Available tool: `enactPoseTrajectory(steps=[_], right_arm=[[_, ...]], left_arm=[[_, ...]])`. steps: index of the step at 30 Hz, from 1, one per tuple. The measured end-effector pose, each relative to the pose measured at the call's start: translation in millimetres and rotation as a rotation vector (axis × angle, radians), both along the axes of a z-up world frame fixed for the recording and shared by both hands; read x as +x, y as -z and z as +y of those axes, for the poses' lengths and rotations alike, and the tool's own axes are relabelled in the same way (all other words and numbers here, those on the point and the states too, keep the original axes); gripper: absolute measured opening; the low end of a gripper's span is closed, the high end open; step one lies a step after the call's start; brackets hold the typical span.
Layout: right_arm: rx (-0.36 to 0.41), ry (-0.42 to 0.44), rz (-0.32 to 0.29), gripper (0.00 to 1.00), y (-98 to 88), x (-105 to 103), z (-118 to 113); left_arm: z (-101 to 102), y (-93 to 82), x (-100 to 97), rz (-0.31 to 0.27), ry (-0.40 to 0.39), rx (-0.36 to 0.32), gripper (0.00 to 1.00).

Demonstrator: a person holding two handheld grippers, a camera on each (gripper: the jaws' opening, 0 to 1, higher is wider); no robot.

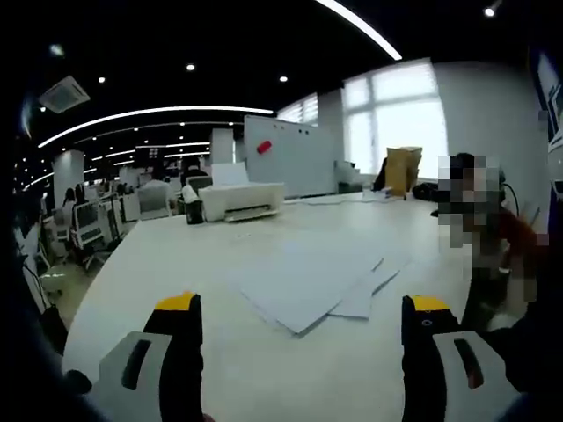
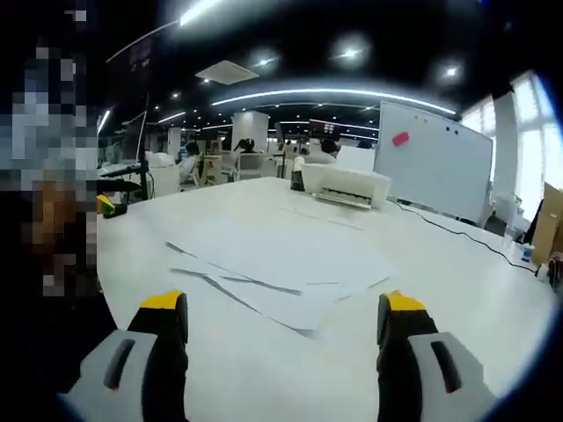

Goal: Organize the stack of printing papers by aligning and flattening the scattered papers on the table

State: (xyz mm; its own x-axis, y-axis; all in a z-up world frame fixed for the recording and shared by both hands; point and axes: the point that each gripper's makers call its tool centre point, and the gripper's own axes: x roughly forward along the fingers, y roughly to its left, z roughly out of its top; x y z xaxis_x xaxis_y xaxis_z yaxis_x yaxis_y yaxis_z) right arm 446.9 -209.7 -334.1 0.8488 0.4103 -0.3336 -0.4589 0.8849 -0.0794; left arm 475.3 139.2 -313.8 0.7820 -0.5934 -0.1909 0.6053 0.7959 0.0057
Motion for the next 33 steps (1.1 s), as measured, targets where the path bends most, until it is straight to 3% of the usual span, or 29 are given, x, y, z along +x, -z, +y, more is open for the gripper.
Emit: enactPoseTrajectory(steps=[13,22,33], right_arm=[[0.004,0.004,0.014,0.84,7.9,1.4,0.4],[-0.004,0.006,0.003,0.84,0.4,-0.6,-0.7],[-0.009,0.017,0.012,0.84,4.7,-1.9,-3.8]], left_arm=[[0.8,-9.5,-1.6,-0.018,0.001,0.014,0.96],[0.9,-5.9,-0.4,-0.012,0.004,0.009,0.96],[-2.6,-3.2,-0.2,-0.009,0.015,0.006,0.96]])
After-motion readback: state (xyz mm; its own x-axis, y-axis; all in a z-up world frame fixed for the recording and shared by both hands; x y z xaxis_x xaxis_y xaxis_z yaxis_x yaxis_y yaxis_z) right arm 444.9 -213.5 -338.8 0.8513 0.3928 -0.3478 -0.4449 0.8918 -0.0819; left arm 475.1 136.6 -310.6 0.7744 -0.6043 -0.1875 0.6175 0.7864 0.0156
